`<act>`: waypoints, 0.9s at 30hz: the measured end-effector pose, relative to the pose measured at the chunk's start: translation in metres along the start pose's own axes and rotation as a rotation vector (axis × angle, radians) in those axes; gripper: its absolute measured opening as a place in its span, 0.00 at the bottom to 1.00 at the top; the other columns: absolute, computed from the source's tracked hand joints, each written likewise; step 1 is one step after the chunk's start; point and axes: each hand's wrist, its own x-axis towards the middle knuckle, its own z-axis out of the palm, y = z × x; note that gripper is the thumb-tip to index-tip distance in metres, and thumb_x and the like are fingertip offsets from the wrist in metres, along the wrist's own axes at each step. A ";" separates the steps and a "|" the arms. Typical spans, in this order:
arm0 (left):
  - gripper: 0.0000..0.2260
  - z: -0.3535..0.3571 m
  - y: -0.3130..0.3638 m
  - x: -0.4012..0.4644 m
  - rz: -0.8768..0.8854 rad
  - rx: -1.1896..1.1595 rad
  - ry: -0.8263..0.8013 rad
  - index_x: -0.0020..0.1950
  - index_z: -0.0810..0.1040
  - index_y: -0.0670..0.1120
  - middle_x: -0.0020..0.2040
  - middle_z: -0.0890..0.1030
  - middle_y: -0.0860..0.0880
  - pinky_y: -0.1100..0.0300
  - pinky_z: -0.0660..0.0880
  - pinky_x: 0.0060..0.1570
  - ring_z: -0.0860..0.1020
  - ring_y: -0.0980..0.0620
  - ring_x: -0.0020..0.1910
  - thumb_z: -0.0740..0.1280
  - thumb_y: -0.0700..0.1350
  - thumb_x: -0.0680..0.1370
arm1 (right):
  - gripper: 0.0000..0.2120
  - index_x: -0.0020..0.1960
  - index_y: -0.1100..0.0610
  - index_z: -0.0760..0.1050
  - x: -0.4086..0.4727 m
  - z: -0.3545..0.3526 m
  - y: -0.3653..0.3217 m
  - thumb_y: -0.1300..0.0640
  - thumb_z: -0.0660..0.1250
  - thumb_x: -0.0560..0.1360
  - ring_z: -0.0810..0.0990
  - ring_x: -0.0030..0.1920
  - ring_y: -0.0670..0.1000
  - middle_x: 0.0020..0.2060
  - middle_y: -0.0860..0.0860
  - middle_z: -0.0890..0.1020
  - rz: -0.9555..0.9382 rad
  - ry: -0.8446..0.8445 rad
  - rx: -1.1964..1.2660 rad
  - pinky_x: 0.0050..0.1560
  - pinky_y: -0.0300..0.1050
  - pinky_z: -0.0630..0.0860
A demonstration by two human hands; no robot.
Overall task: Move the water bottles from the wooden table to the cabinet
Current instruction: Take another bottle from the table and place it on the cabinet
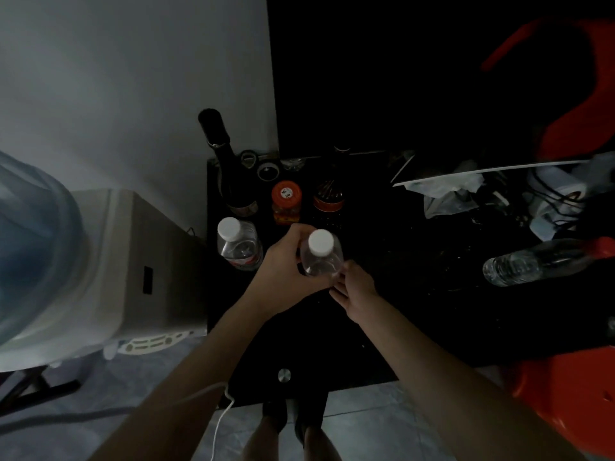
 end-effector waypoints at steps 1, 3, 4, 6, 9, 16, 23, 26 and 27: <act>0.27 0.001 -0.003 0.003 -0.003 0.021 0.005 0.63 0.71 0.53 0.59 0.80 0.57 0.65 0.79 0.53 0.80 0.61 0.58 0.80 0.51 0.69 | 0.13 0.57 0.59 0.77 0.002 -0.001 -0.001 0.53 0.59 0.82 0.77 0.61 0.54 0.56 0.56 0.79 -0.006 -0.006 -0.004 0.58 0.50 0.74; 0.27 0.002 -0.010 0.008 -0.010 0.066 0.017 0.64 0.71 0.52 0.59 0.81 0.56 0.61 0.79 0.53 0.80 0.60 0.57 0.81 0.47 0.71 | 0.14 0.59 0.61 0.76 0.005 -0.001 -0.002 0.53 0.58 0.83 0.76 0.63 0.55 0.59 0.57 0.79 -0.012 -0.048 -0.009 0.58 0.50 0.74; 0.26 0.003 -0.013 0.010 -0.014 0.082 0.021 0.64 0.71 0.52 0.59 0.81 0.56 0.59 0.80 0.53 0.80 0.60 0.57 0.80 0.46 0.71 | 0.14 0.58 0.61 0.76 0.006 -0.001 -0.003 0.53 0.58 0.83 0.76 0.63 0.55 0.58 0.57 0.79 -0.009 -0.076 -0.016 0.58 0.50 0.74; 0.26 0.005 -0.019 0.014 -0.016 0.114 0.028 0.65 0.71 0.51 0.59 0.81 0.55 0.55 0.80 0.55 0.80 0.59 0.57 0.80 0.44 0.71 | 0.12 0.56 0.61 0.75 0.006 -0.003 -0.003 0.53 0.58 0.83 0.76 0.61 0.55 0.57 0.56 0.78 -0.008 -0.121 -0.051 0.56 0.50 0.74; 0.28 0.007 -0.021 0.017 -0.020 0.113 0.036 0.67 0.72 0.51 0.61 0.81 0.55 0.52 0.80 0.59 0.80 0.59 0.60 0.79 0.48 0.71 | 0.12 0.57 0.60 0.75 0.006 -0.007 -0.002 0.53 0.58 0.82 0.76 0.57 0.55 0.57 0.56 0.78 -0.010 -0.180 -0.100 0.56 0.50 0.75; 0.38 0.003 -0.013 0.009 0.033 0.233 0.060 0.77 0.65 0.51 0.71 0.71 0.57 0.50 0.71 0.70 0.71 0.52 0.72 0.79 0.46 0.72 | 0.14 0.63 0.60 0.75 -0.012 -0.016 -0.012 0.54 0.61 0.81 0.79 0.55 0.54 0.56 0.55 0.79 -0.071 -0.161 -0.260 0.53 0.49 0.77; 0.44 -0.010 0.026 -0.019 0.039 0.433 0.137 0.81 0.59 0.49 0.78 0.64 0.51 0.56 0.61 0.71 0.62 0.51 0.76 0.78 0.51 0.70 | 0.16 0.65 0.54 0.76 -0.057 -0.026 -0.035 0.53 0.64 0.78 0.78 0.57 0.52 0.55 0.52 0.80 -0.454 -0.107 -0.736 0.60 0.48 0.76; 0.43 -0.017 0.051 -0.037 0.085 0.598 0.193 0.80 0.61 0.50 0.79 0.65 0.51 0.49 0.68 0.71 0.65 0.48 0.75 0.78 0.55 0.70 | 0.22 0.69 0.54 0.73 -0.089 -0.031 -0.045 0.51 0.65 0.77 0.77 0.60 0.51 0.61 0.52 0.79 -0.625 -0.066 -0.958 0.54 0.40 0.70; 0.42 -0.020 0.059 -0.044 0.097 0.673 0.215 0.80 0.62 0.50 0.79 0.64 0.52 0.47 0.70 0.70 0.65 0.47 0.75 0.77 0.56 0.70 | 0.22 0.70 0.53 0.72 -0.100 -0.033 -0.046 0.51 0.65 0.77 0.78 0.58 0.49 0.62 0.52 0.79 -0.668 -0.058 -0.991 0.51 0.37 0.70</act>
